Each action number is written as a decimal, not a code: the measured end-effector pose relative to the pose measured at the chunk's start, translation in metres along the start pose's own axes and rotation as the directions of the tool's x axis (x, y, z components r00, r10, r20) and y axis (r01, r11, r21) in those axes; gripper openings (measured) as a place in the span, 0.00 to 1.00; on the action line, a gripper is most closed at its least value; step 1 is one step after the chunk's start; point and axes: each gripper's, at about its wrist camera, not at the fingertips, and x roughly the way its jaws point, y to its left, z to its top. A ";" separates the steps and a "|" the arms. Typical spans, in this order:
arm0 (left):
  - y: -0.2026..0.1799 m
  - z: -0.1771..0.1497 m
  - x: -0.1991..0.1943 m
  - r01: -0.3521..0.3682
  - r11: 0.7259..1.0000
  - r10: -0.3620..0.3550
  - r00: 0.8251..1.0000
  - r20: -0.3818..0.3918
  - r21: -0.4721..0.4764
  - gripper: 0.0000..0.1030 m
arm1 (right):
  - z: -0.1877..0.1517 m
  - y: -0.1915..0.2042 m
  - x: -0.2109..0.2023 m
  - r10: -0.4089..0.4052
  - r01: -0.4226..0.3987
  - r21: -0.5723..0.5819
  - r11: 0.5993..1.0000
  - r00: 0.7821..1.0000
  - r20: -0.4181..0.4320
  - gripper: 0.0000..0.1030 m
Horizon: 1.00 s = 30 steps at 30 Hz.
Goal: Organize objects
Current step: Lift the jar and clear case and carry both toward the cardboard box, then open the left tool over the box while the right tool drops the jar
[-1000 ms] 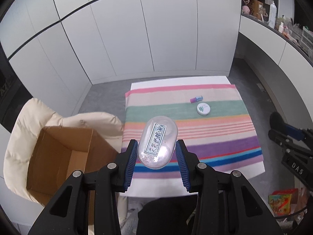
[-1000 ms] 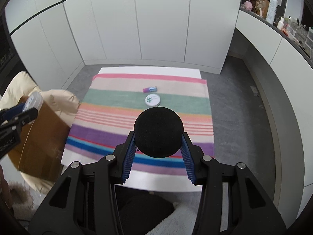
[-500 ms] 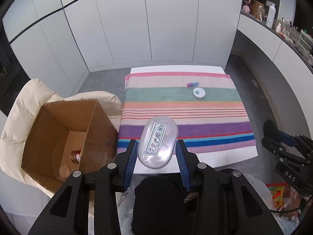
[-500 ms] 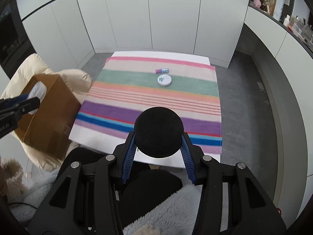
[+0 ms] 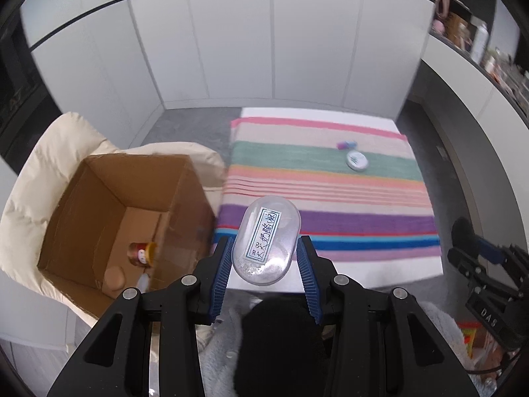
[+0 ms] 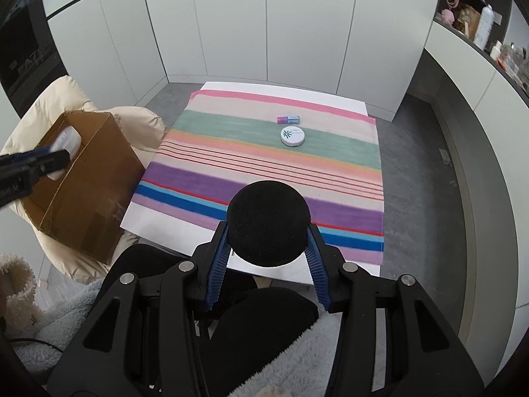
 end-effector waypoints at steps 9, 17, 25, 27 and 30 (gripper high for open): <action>0.086 0.016 0.005 -0.082 0.983 0.085 0.996 0.012 -0.163 0.40 | 0.034 0.056 0.023 0.074 -0.074 -0.092 0.993 0.997 -0.005 0.46; 0.191 -0.007 0.028 -0.172 0.910 0.151 0.985 -0.086 -0.376 0.40 | 0.058 0.135 0.046 0.148 -0.149 -0.221 0.964 0.989 -0.020 0.46; 0.258 -0.033 0.049 -0.248 0.825 0.172 0.966 -0.193 -0.508 0.40 | 0.073 0.226 0.056 0.242 -0.242 -0.370 0.897 0.969 -0.047 0.46; 0.264 -0.038 0.050 -0.259 0.818 0.176 0.963 -0.205 -0.514 0.40 | 0.072 0.250 0.056 0.267 -0.268 -0.407 0.873 0.962 -0.062 0.46; 0.267 -0.040 0.054 -0.272 0.814 0.184 0.959 -0.216 -0.513 0.40 | 0.068 0.283 0.061 0.289 -0.299 -0.456 0.839 0.953 -0.093 0.46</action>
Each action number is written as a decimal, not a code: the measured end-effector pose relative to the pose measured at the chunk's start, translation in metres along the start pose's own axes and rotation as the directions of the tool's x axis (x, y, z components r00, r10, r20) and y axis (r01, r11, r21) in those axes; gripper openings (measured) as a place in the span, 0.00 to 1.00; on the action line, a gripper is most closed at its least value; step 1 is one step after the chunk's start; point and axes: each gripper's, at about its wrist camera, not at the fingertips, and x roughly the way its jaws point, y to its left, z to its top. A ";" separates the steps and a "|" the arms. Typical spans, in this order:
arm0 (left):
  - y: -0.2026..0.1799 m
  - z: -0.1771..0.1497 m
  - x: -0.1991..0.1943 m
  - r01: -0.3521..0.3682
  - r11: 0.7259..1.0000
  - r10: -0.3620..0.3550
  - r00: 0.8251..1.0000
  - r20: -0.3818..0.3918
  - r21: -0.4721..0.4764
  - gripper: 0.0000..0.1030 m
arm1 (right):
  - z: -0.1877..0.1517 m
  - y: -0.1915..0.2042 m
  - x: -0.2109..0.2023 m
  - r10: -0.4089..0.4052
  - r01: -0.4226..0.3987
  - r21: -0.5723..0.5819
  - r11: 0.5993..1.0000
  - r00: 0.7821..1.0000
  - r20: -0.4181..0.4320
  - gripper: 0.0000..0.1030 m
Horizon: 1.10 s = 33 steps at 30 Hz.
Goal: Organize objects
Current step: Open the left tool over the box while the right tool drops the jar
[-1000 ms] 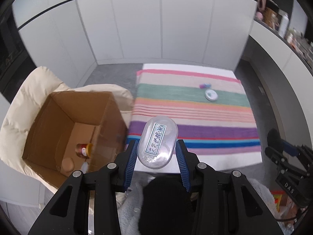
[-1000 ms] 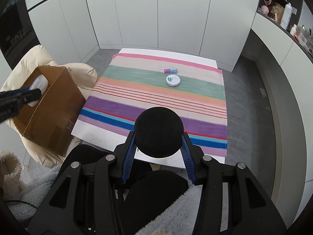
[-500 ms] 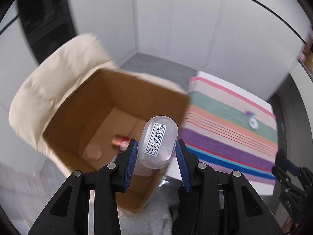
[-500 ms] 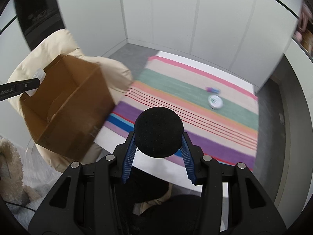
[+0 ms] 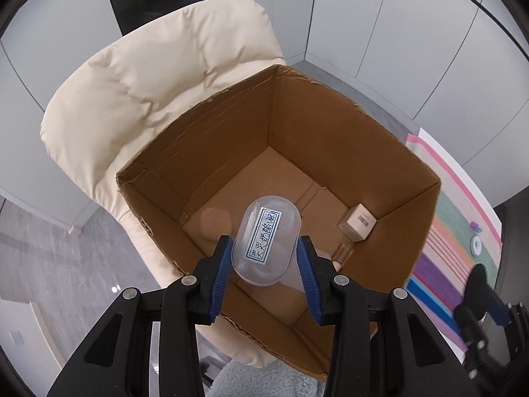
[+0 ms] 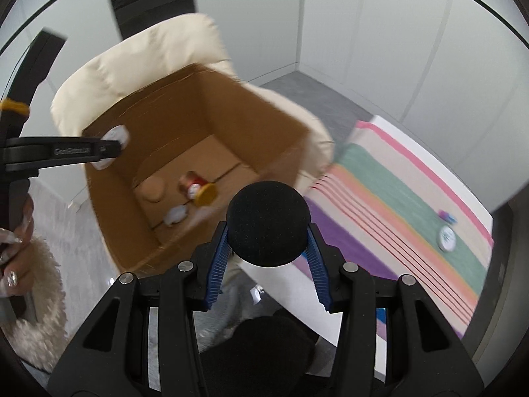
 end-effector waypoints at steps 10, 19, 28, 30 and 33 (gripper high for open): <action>-0.001 0.008 0.018 -0.025 1.000 0.025 0.999 -0.028 0.007 0.40 | 0.018 0.047 0.037 0.045 -0.049 -0.102 0.994 0.998 -0.042 0.46; 0.020 0.010 0.042 0.060 0.991 -0.076 0.988 -0.137 -0.121 0.62 | 0.045 0.059 0.068 0.060 -0.064 -0.091 0.994 0.997 -0.054 0.87; 0.017 0.012 0.038 0.022 0.993 -0.036 0.992 -0.118 -0.117 0.79 | 0.039 0.051 0.074 0.054 -0.058 -0.060 0.997 0.997 -0.060 1.00; 0.016 0.012 0.040 0.027 0.993 -0.042 0.990 -0.131 -0.114 0.79 | 0.039 0.047 0.072 0.054 -0.057 -0.050 0.997 0.997 -0.054 1.00; 0.018 0.011 0.039 0.029 0.993 -0.044 0.991 -0.128 -0.115 0.79 | 0.041 0.044 0.071 0.053 -0.055 -0.041 0.998 0.997 -0.047 1.00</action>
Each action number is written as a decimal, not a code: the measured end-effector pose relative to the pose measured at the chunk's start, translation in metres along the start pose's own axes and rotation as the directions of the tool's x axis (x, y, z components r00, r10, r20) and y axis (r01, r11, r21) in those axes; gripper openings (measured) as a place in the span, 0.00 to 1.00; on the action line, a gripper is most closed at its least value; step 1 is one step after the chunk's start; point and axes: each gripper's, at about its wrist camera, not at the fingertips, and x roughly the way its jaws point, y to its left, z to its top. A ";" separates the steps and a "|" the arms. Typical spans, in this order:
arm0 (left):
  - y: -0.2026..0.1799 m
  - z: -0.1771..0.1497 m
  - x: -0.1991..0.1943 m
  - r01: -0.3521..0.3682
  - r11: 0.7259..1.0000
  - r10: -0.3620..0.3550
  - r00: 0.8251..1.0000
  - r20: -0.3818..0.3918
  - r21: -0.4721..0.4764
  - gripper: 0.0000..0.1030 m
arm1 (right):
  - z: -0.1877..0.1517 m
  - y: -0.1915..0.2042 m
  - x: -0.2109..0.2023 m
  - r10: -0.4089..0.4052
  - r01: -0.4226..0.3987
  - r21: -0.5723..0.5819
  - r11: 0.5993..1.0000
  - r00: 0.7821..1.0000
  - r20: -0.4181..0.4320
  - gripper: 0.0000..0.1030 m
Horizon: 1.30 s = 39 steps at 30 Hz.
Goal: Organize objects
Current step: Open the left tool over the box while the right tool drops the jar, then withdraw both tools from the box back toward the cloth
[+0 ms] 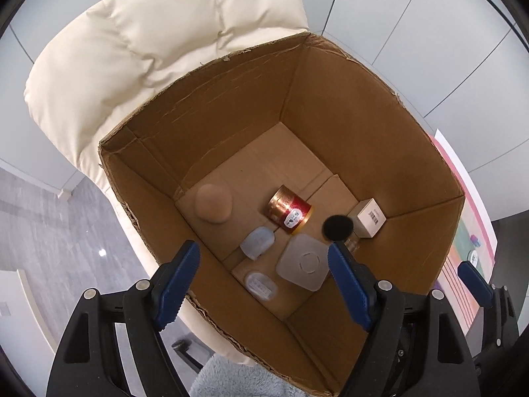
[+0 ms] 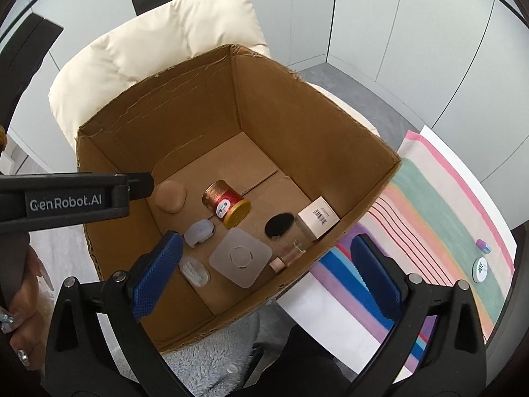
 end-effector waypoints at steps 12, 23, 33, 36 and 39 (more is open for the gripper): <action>-0.018 -0.009 -0.016 0.033 0.996 -0.037 0.998 0.048 0.080 0.79 | -0.012 -0.021 -0.024 -0.019 0.017 0.060 0.998 0.999 0.041 1.00; -0.055 -0.051 -0.058 0.053 0.974 -0.082 0.989 0.126 0.220 0.79 | -0.047 -0.048 -0.063 -0.048 0.040 0.143 0.989 0.997 0.056 1.00; -0.086 -0.097 -0.071 0.061 0.938 -0.107 0.987 0.118 0.341 0.79 | -0.109 -0.074 -0.099 -0.080 0.064 0.247 0.967 0.995 0.054 1.00; -0.095 -0.113 -0.069 0.068 0.925 -0.113 0.989 0.098 0.373 0.79 | -0.128 -0.080 -0.104 -0.073 0.057 0.287 0.956 0.996 0.046 1.00; -0.107 -0.131 -0.065 0.058 0.905 -0.104 0.991 0.085 0.422 0.79 | -0.141 -0.084 -0.107 -0.064 0.049 0.312 0.949 0.997 0.039 1.00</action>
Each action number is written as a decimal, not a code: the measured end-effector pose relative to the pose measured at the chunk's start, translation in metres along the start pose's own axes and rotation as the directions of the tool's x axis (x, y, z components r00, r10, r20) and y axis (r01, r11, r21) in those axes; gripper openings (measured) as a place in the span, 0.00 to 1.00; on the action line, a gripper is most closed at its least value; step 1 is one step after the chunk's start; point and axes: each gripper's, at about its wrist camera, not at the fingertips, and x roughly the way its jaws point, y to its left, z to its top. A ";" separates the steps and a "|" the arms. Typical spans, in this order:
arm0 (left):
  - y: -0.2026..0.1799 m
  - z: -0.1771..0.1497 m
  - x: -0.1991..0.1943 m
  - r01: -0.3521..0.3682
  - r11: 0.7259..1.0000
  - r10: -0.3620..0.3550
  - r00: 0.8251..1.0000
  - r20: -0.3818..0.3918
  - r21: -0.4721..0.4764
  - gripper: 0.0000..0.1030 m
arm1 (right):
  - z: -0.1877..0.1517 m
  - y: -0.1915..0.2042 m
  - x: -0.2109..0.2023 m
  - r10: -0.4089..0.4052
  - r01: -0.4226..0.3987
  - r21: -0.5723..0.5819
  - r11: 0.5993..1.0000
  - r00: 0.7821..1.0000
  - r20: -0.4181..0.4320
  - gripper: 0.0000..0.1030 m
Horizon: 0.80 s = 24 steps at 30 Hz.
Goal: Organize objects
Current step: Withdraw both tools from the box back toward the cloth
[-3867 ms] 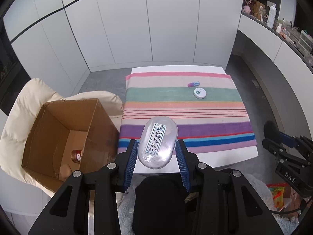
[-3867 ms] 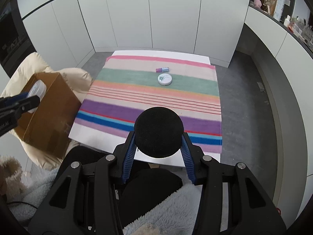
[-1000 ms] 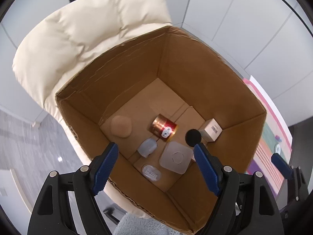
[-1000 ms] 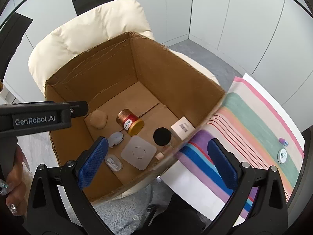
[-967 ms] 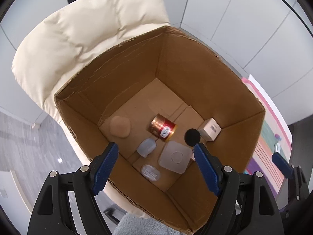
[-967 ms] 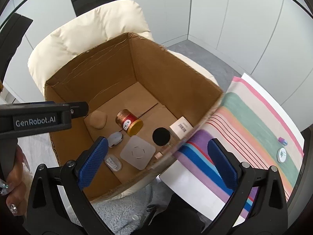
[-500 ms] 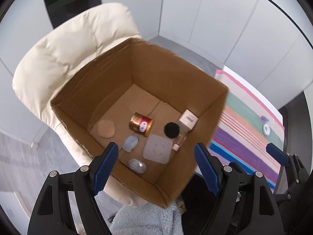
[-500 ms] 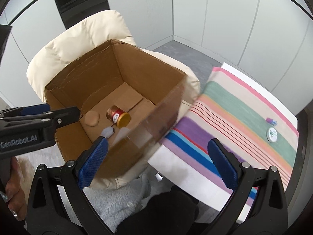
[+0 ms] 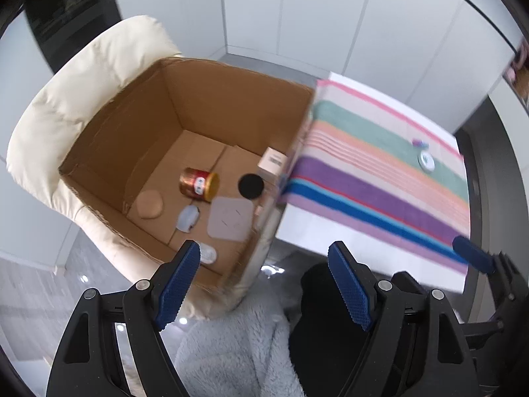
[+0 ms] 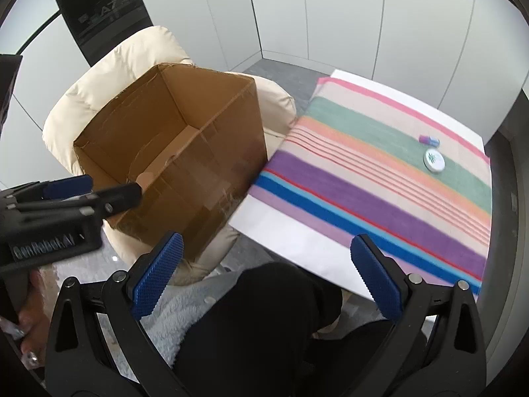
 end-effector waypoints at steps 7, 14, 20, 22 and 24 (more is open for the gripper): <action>-0.024 -0.008 0.001 -0.029 0.997 0.028 0.999 0.023 0.071 0.79 | -0.013 -0.017 -0.006 -0.005 0.005 0.040 0.999 1.000 0.005 1.00; -0.043 -0.005 0.008 -0.030 0.995 0.029 0.999 0.014 0.095 0.79 | -0.013 -0.032 -0.007 -0.072 0.071 0.040 0.997 0.997 0.033 1.00; -0.062 0.002 0.015 -0.039 0.992 0.034 0.999 0.043 0.123 0.79 | -0.018 -0.074 -0.012 -0.143 0.137 0.097 0.986 0.988 0.057 1.00; -0.070 0.006 0.018 -0.033 0.990 0.025 0.998 0.055 0.137 0.79 | -0.019 -0.092 -0.012 -0.150 0.142 0.130 0.981 0.987 0.062 1.00; -0.081 0.012 0.022 -0.014 0.989 0.004 0.998 0.066 0.149 0.79 | -0.022 -0.114 -0.014 -0.173 0.160 0.170 0.972 0.983 0.066 1.00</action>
